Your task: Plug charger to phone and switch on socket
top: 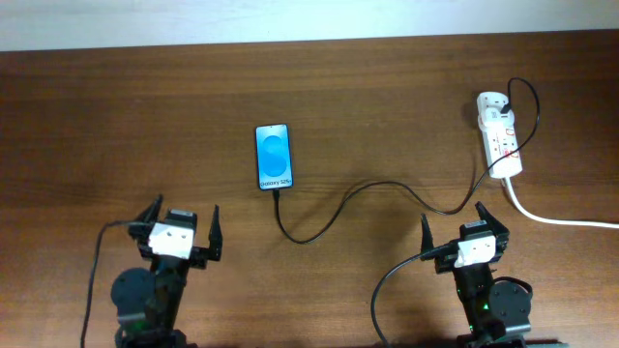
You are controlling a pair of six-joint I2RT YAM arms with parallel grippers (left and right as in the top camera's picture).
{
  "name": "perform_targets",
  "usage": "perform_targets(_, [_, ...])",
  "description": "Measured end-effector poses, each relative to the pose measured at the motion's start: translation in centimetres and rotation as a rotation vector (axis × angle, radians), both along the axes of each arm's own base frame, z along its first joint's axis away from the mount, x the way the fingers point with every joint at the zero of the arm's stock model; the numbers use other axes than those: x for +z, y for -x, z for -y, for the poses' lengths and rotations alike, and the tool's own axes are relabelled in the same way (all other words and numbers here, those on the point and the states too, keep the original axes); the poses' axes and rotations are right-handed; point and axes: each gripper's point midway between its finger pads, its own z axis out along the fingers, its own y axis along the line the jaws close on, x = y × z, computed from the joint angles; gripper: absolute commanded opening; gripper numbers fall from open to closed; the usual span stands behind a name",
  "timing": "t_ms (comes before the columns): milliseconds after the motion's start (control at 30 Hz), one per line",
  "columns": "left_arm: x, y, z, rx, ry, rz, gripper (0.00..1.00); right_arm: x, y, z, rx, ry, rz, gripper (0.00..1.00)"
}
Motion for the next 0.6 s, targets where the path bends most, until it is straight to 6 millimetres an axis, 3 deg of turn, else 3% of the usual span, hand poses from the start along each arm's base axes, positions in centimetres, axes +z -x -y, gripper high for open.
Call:
perform_targets(367, [-1.7,1.5,-0.9,0.061,-0.082,0.099,0.99,0.0,0.0,0.0,0.000,-0.001,-0.001,0.98])
perform_targets(467, [-3.3,1.9,-0.9,0.058,-0.091,0.068,0.99,0.0,0.0,0.0,0.000,-0.001,-0.001,0.98])
perform_targets(600, [-2.6,2.1,-0.9,0.060,-0.093,0.102,0.99,0.0,0.0,0.0,0.000,0.000,0.000,0.98])
